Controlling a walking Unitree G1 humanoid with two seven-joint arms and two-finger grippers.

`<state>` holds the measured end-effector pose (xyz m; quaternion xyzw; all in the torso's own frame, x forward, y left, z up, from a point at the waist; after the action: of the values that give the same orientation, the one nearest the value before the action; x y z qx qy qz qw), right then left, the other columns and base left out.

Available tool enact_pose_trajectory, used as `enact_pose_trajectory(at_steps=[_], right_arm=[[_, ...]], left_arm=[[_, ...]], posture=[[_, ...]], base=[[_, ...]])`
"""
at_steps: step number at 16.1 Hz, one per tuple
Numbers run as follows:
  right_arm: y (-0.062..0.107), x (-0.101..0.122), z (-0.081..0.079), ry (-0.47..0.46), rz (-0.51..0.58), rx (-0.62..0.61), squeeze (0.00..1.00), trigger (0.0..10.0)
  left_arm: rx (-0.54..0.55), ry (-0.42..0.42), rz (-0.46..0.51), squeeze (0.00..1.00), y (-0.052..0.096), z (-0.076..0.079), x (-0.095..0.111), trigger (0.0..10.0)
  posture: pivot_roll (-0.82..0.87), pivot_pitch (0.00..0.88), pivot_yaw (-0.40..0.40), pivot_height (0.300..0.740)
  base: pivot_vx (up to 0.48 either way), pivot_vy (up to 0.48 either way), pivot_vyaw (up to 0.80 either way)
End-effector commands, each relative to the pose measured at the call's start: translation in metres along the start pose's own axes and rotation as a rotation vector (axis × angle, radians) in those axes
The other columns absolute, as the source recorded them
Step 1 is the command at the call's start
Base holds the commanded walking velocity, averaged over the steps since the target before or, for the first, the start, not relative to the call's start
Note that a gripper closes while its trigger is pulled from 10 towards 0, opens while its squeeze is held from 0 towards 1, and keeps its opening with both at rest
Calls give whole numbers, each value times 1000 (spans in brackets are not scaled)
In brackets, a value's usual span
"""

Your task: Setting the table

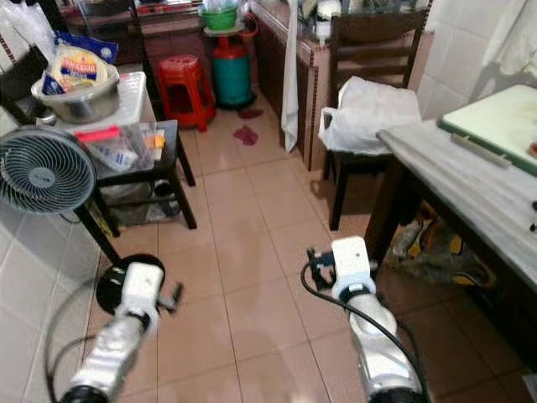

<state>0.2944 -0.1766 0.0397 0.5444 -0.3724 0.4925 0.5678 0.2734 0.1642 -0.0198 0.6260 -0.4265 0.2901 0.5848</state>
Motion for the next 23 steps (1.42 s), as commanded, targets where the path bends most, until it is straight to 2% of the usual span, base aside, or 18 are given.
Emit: enact_pose_trajectory(at_steps=[1,2,3,4,5,6,9,11,13,14,16,19,23], right_arm=[[-1,-12,-1,-28,-47,-8,0,10000],[1,-40,-4,-41,-176,-6,0,10000],[1,-40,-4,-41,-176,-6,0,10000],[1,-51,-4,-52,-224,-18,0,10000],[8,-74,-7,-58,-326,-12,0,10000],[12,-84,-12,-90,-368,21,0,10000],[18,-97,-26,-98,-447,67,0,10000],[26,-109,-31,-57,-520,71,0,10000],[32,-118,-33,-41,-582,90,0,10000],[42,-128,-32,-58,-632,114,0,10000],[51,-137,-25,-64,-662,96,0,10000],[64,-148,-18,-15,-704,89,0,10000],[59,-144,-27,12,-691,135,0,10000]], left_arm=[[-32,-23,-53,0,0,2,-10,10000],[-99,-19,-148,0,2,15,-27,10000],[-99,-19,-148,0,2,15,-27,10000],[-117,-39,-173,0,2,18,-32,10000],[-146,-88,-249,0,7,24,-48,10000],[-150,-105,-303,0,12,26,-60,10000],[-104,-72,-446,0,31,18,-95,10000],[-93,-69,-516,0,45,12,-115,10000],[-84,-60,-542,0,51,10,-122,10000],[-86,-53,-559,0,54,9,-126,10000],[-96,-90,-565,0,55,8,-128,10000],[-107,-125,-568,0,56,7,-129,10000],[-110,-154,-563,0,57,7,-130,10000]], posture=[[-94,0,55,740],[-98,0,57,740],[-98,0,57,740],[-105,0,61,740],[-106,0,57,740],[-106,0,50,740],[-102,0,20,740],[-89,0,3,740],[-81,0,-2,740],[-69,0,-6,740],[-64,0,-5,740],[-51,0,3,740],[-39,0,-1,740]], base=[[0,0,0],[0,0,0],[0,0,0],[0,0,0],[0,0,0],[0,0,0],[0,0,0],[0,0,0],[0,0,0],[0,0,0],[0,0,0],[0,0,0],[0,0,800]])
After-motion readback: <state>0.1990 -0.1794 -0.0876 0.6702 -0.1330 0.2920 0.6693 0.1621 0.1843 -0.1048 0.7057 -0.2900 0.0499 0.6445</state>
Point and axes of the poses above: a point about 5 cm out from each wrist's last joint towards the gripper, its own y axis pointing back from the gripper into the wrist, its own x axis along the axis of the wrist's last joint, z = x × y, the point moved 1 cm from there along -y, pointing out of the wrist towards the gripper
